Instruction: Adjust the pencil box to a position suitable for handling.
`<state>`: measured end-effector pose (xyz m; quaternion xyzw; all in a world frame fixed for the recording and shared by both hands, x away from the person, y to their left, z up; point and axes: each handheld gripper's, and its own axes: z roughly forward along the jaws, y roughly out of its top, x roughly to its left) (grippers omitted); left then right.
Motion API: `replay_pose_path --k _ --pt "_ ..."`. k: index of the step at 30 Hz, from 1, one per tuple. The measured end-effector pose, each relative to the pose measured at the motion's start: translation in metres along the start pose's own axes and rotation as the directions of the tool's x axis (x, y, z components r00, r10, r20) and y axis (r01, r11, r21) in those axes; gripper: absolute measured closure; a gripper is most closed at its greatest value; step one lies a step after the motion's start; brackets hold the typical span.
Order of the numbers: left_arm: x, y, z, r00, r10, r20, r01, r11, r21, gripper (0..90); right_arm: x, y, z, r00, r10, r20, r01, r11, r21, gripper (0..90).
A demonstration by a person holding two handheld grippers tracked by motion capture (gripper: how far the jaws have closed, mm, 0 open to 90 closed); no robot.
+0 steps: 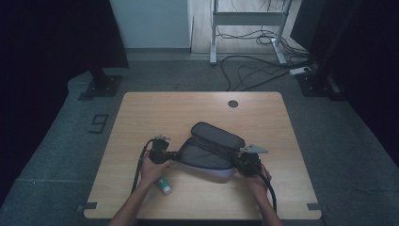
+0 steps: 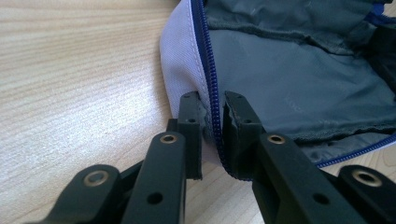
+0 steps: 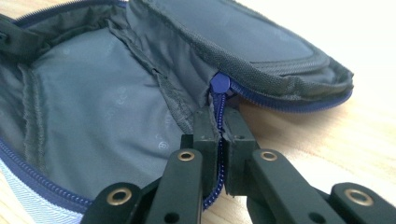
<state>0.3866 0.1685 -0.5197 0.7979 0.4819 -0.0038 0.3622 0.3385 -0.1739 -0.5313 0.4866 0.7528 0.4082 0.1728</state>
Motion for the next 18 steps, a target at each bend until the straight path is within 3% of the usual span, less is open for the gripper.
replay_pose_path --k 9,14,18 --pt "0.001 -0.001 0.001 1.0000 -0.007 0.002 0.007 0.9999 -0.011 73.1 -0.002 -0.002 0.003 0.9999 -0.012 0.008 0.012 1.000 0.021 77.9" --pt "-0.002 0.000 -0.005 0.9989 0.006 -0.046 -0.009 0.9978 -0.065 51.4 -0.001 -0.002 -0.001 0.9994 -0.011 0.034 0.011 1.000 -0.010 55.2" --pt "-0.003 0.001 -0.010 0.9980 0.015 -0.062 -0.021 0.9954 -0.094 43.8 -0.003 -0.001 -0.007 0.9988 0.024 0.043 -0.021 0.998 -0.058 49.3"
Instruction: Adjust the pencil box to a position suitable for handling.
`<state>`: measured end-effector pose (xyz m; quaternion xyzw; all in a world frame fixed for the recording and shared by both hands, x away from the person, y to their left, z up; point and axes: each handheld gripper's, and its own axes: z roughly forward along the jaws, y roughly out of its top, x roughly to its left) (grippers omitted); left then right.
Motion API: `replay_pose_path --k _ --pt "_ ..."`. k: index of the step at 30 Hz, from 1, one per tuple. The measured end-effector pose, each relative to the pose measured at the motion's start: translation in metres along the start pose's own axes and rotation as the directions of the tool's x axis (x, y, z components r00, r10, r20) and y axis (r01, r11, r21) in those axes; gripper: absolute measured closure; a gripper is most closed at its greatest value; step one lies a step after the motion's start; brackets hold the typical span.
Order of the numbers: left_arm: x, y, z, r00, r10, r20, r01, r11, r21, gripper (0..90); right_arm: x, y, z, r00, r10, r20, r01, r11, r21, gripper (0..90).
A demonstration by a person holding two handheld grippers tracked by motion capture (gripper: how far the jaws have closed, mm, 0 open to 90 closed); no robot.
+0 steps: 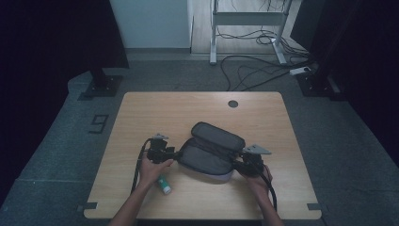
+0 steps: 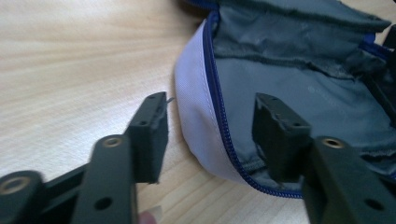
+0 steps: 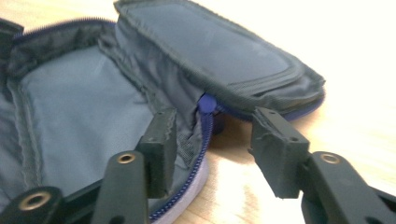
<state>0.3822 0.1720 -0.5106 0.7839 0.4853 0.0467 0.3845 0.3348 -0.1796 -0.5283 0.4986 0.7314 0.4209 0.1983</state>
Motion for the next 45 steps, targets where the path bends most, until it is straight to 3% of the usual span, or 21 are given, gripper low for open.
replay_pose_path --k 6,12,13,20,23,26,31,45 --pt "0.000 0.000 -0.008 0.9999 0.008 0.009 -0.008 0.9995 -0.030 41.3 -0.003 0.002 -0.011 0.9997 0.024 -0.003 -0.025 0.999 -0.046 46.3" --pt "-0.003 -0.003 -0.016 0.9991 0.027 0.032 -0.025 0.9990 -0.037 39.5 0.002 0.003 -0.018 0.9996 0.016 -0.021 -0.018 0.997 -0.072 44.9" --pt "-0.003 -0.003 -0.018 0.9993 0.028 0.027 -0.026 0.9988 -0.042 35.3 0.005 0.003 -0.021 0.9998 0.005 -0.021 -0.007 0.997 -0.080 44.7" --pt "0.001 -0.011 -0.030 0.9989 0.032 0.035 -0.029 0.9961 -0.084 33.9 0.012 0.005 -0.029 0.9990 -0.007 -0.045 0.003 0.995 -0.096 44.6" --pt "0.004 -0.015 -0.036 0.9988 0.026 0.042 -0.021 0.9942 -0.106 33.9 0.018 0.005 -0.031 0.9982 -0.017 -0.057 0.012 0.995 -0.103 44.6" --pt "0.005 -0.020 -0.041 0.9993 0.029 0.022 -0.026 0.9920 -0.123 34.1 0.026 0.006 -0.032 0.9969 -0.036 -0.070 0.029 0.994 -0.103 44.6" --pt "0.007 -0.023 -0.045 0.9989 0.045 0.015 -0.043 0.9924 -0.115 34.5 0.038 0.006 -0.031 0.9932 -0.060 -0.099 0.050 0.994 -0.098 44.6" --pt "0.015 -0.029 -0.053 0.9997 0.009 0.024 -0.006 0.9906 -0.137 35.1 0.073 0.009 -0.020 0.9785 -0.104 -0.178 0.088 0.991 -0.097 45.4"
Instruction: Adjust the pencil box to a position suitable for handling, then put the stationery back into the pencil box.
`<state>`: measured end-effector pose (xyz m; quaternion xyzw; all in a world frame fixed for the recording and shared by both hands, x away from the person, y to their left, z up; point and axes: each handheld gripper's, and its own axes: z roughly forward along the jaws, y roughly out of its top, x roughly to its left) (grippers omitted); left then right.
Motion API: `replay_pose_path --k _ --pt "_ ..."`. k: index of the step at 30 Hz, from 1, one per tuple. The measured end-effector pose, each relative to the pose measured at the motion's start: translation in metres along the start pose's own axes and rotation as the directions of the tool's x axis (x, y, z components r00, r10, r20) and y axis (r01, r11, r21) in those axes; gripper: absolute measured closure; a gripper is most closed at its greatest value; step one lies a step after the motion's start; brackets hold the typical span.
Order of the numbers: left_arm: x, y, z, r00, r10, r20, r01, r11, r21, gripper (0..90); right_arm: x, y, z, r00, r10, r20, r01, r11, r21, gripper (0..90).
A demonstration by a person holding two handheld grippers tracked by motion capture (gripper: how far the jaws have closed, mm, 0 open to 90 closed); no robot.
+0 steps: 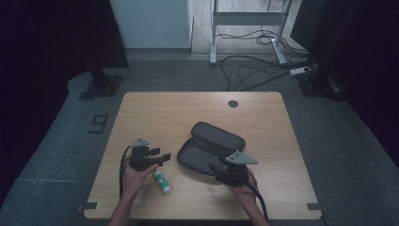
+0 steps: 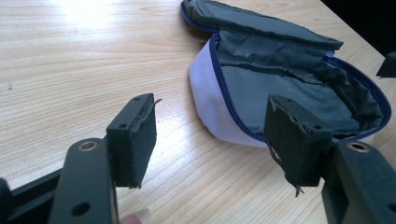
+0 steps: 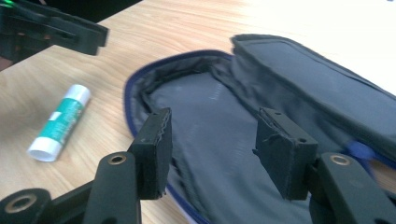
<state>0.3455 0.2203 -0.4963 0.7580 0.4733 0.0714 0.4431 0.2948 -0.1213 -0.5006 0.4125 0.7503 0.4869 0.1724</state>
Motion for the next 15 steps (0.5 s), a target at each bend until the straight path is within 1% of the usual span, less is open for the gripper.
replay_pose_path --k 2,4,5,7,8,15 --pt "0.001 -0.001 0.000 1.0000 -0.003 -0.002 0.003 1.0000 0.001 35.1 0.002 0.001 0.001 1.0000 -0.005 -0.005 0.005 1.000 0.003 45.3" --pt "0.002 -0.002 0.000 1.0000 -0.006 -0.002 0.006 1.0000 0.001 35.1 0.010 0.003 0.005 0.9997 -0.016 -0.020 0.016 1.000 0.002 45.3" --pt "0.002 -0.002 -0.001 1.0000 -0.009 -0.004 0.009 1.0000 0.000 35.1 0.016 0.005 0.009 0.9991 -0.023 -0.035 0.023 1.000 0.002 45.3" --pt "0.004 -0.002 -0.002 0.9999 -0.013 -0.004 0.013 0.9999 -0.006 35.1 0.022 0.006 0.012 0.9984 -0.033 -0.046 0.033 0.999 0.002 45.3" --pt "0.004 -0.002 -0.003 0.9999 -0.016 -0.006 0.016 0.9998 -0.009 35.1 0.022 0.006 0.012 0.9984 -0.033 -0.046 0.033 0.999 0.002 45.3" --pt "0.010 -0.003 -0.006 0.9996 -0.026 -0.009 0.025 0.9995 -0.016 35.1 0.035 0.009 0.019 0.9959 -0.047 -0.078 0.047 0.999 0.003 45.3"
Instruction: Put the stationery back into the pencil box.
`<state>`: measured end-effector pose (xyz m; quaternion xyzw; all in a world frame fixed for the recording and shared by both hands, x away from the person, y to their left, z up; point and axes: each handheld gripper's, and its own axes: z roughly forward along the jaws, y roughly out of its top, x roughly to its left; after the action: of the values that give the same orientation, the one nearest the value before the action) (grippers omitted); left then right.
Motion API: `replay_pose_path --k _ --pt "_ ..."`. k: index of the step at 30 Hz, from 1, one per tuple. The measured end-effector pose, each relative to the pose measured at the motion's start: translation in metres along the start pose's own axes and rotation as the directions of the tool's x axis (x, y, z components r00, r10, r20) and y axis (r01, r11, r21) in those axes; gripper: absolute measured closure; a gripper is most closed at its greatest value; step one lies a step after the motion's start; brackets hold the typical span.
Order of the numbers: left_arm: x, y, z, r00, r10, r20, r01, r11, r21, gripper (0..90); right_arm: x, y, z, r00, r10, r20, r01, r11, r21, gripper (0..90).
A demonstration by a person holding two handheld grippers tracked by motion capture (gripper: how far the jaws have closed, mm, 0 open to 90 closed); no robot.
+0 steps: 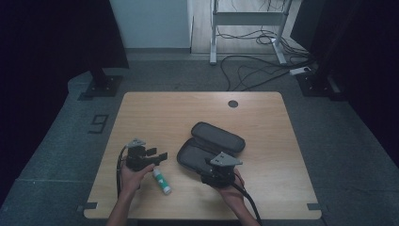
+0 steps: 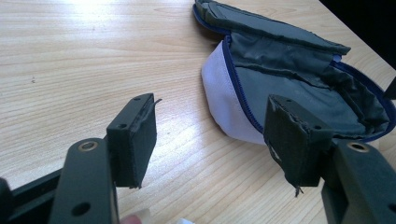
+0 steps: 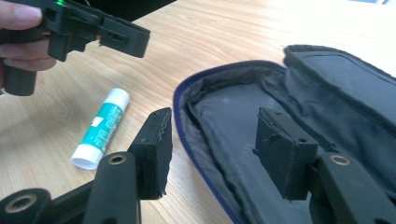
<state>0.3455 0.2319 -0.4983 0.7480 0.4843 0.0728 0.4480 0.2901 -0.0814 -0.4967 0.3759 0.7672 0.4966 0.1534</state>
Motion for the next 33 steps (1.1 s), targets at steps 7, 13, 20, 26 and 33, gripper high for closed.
replay_pose_path --k 7,13,20,26,33 --pt "0.004 -0.001 -0.001 0.9999 -0.011 0.002 0.011 0.9999 -0.003 35.1 0.015 0.004 0.011 0.9991 -0.024 -0.036 0.024 1.000 0.009 45.6" --pt "0.008 -0.002 -0.002 0.9999 -0.017 0.000 0.017 0.9999 0.000 35.2 0.023 0.008 0.017 0.9980 -0.032 -0.055 0.032 0.999 0.006 45.7" --pt "0.010 -0.004 -0.004 0.9998 -0.019 0.000 0.019 0.9998 0.010 35.1 0.041 0.011 0.032 0.9942 -0.061 -0.088 0.063 0.998 0.012 45.9" --pt "0.014 -0.005 -0.007 0.9996 -0.029 -0.004 0.029 0.9996 0.006 35.1 0.052 0.008 0.043 0.9915 -0.080 -0.103 0.084 0.996 0.035 45.9" --pt "0.016 -0.005 -0.010 0.9994 -0.033 -0.006 0.033 0.9994 -0.005 35.1 0.067 0.002 0.058 0.9870 -0.095 -0.129 0.105 0.992 0.070 46.4"
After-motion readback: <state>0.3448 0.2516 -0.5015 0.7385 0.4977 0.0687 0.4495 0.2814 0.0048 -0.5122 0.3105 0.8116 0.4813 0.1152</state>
